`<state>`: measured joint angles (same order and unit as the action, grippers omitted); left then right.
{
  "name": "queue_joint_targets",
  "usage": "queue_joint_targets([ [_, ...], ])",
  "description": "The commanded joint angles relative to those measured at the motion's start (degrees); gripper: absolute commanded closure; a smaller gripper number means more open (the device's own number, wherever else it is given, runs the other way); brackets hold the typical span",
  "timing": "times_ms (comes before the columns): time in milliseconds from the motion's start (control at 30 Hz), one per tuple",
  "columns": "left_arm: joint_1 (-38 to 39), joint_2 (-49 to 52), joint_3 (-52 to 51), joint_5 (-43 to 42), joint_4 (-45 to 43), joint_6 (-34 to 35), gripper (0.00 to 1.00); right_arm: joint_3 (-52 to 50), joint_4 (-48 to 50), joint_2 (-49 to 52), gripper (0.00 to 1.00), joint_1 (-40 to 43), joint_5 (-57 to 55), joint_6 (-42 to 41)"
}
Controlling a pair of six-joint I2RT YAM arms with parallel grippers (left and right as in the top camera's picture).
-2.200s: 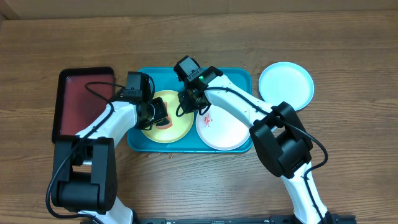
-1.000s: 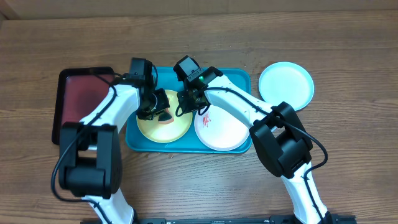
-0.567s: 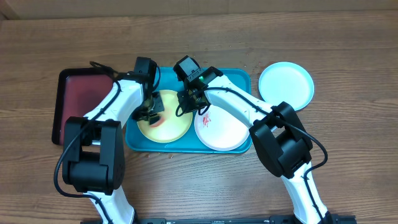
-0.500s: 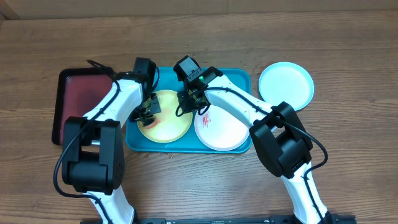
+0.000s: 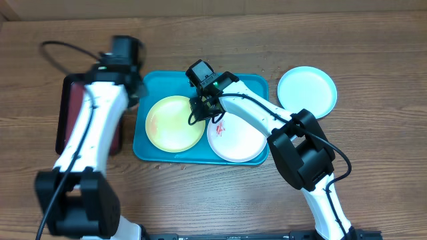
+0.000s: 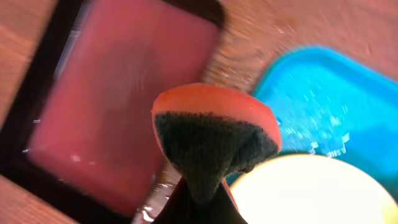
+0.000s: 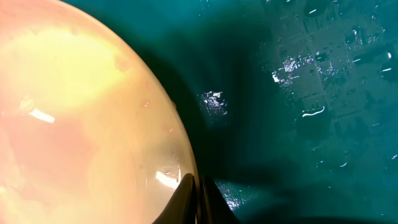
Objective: Clean dirty plates on tray and stack at the side
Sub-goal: 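Lift the yellow plate with the right gripper and stack it on the light blue plate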
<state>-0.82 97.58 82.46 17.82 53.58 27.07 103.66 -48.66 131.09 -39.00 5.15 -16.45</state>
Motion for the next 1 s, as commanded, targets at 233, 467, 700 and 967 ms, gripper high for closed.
queue_joint_targets([
  [233,-18.82,5.86,-1.05,-16.48,-1.38,-1.90,0.96,6.51,0.35,-11.02,0.96,0.28,-13.09,4.04],
  [467,-21.16,13.33,-1.05,-17.27,-5.11,-2.45,0.96,6.69,-0.11,-16.22,0.96,-3.10,-33.33,10.95],
  [700,-21.16,17.57,-1.05,-17.27,-6.08,-2.45,0.96,6.69,0.76,-17.51,0.96,-9.11,-55.93,19.28],
  [967,-21.16,18.03,-1.05,-17.27,-5.99,-2.49,0.96,6.69,8.41,-17.51,0.96,-14.75,-76.89,32.94],
])
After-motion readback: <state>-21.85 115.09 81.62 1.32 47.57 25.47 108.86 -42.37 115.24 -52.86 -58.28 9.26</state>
